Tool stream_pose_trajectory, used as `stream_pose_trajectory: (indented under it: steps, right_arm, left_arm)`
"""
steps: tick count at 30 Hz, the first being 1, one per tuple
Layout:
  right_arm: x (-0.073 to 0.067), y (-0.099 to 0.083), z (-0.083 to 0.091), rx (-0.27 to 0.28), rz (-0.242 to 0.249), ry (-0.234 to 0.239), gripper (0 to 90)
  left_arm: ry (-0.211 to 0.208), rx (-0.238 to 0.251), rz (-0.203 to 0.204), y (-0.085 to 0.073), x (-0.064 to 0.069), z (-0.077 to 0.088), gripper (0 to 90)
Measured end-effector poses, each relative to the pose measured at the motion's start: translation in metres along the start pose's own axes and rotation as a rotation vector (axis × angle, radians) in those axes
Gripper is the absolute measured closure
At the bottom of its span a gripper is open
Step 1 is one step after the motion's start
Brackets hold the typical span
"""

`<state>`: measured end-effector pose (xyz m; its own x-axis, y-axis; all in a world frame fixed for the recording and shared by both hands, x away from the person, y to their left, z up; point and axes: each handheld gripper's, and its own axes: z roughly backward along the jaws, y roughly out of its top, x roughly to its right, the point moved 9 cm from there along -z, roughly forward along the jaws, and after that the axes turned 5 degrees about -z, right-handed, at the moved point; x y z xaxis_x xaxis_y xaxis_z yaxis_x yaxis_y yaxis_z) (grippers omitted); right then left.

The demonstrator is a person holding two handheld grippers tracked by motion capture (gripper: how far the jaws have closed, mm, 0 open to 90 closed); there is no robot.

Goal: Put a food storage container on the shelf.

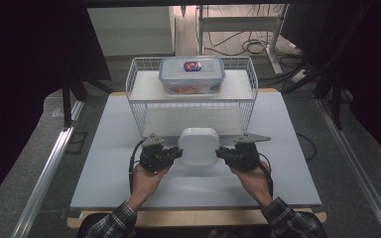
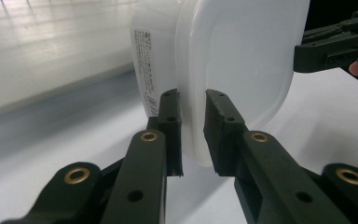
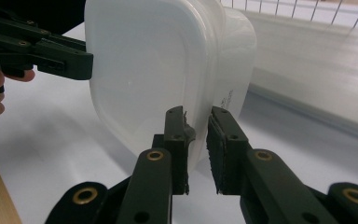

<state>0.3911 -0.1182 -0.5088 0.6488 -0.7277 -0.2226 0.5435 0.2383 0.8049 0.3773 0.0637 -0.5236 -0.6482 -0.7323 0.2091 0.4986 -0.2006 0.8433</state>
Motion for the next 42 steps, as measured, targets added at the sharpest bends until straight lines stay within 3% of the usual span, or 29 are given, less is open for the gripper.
stream_pose_trajectory:
  steps: [20,42]
  right_arm:
    - [-0.009,0.054,0.013,0.090,0.087,0.004,78.1]
    - [-0.018,0.109,0.030,0.152,0.118,0.019,78.1]
  left_arm:
    - [0.018,0.054,-0.031,0.043,-0.008,0.021,77.0]
    - [0.049,0.101,-0.075,0.099,-0.011,0.048,77.0]
